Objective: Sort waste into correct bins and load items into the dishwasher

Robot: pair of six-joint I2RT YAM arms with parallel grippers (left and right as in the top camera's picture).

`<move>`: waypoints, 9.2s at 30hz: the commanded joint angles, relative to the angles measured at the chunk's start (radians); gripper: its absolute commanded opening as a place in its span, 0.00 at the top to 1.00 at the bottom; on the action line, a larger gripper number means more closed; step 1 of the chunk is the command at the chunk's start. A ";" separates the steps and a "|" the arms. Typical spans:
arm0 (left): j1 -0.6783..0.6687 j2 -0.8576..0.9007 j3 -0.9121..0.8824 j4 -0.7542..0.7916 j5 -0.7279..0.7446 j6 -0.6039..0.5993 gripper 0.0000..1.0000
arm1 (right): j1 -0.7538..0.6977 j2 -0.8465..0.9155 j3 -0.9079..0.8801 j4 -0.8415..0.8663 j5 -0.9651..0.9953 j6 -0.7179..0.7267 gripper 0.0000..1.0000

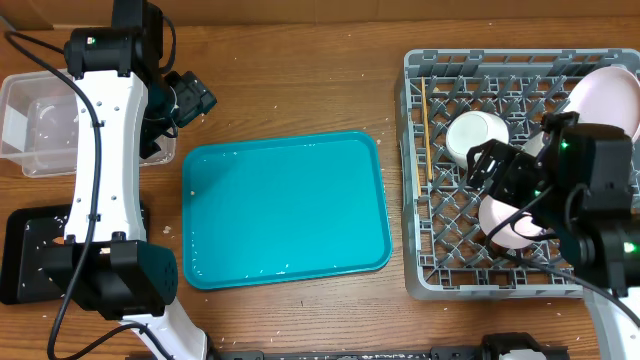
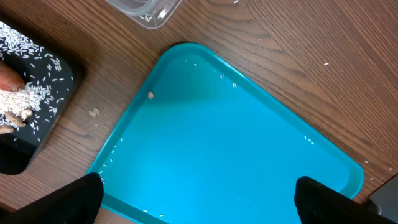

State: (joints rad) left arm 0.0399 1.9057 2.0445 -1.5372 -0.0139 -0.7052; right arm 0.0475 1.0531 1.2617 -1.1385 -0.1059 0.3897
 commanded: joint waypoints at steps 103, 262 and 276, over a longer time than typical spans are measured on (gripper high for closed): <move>-0.003 -0.021 0.005 0.002 0.004 -0.006 0.00 | -0.127 -1.050 -1.254 1.062 0.018 -0.188 0.00; 0.039 -1.902 -2.039 1.459 0.022 0.721 0.00 | -0.127 -1.050 -1.254 1.062 0.018 -0.188 0.00; 0.039 -1.902 -2.039 1.459 0.022 0.721 0.00 | -0.127 -1.050 -1.254 1.062 0.018 -0.188 0.00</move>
State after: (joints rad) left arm 0.0731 0.0158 0.0090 -0.0788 -0.0105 0.0006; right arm -0.0772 0.0147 0.0185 -0.0807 -0.0963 0.2081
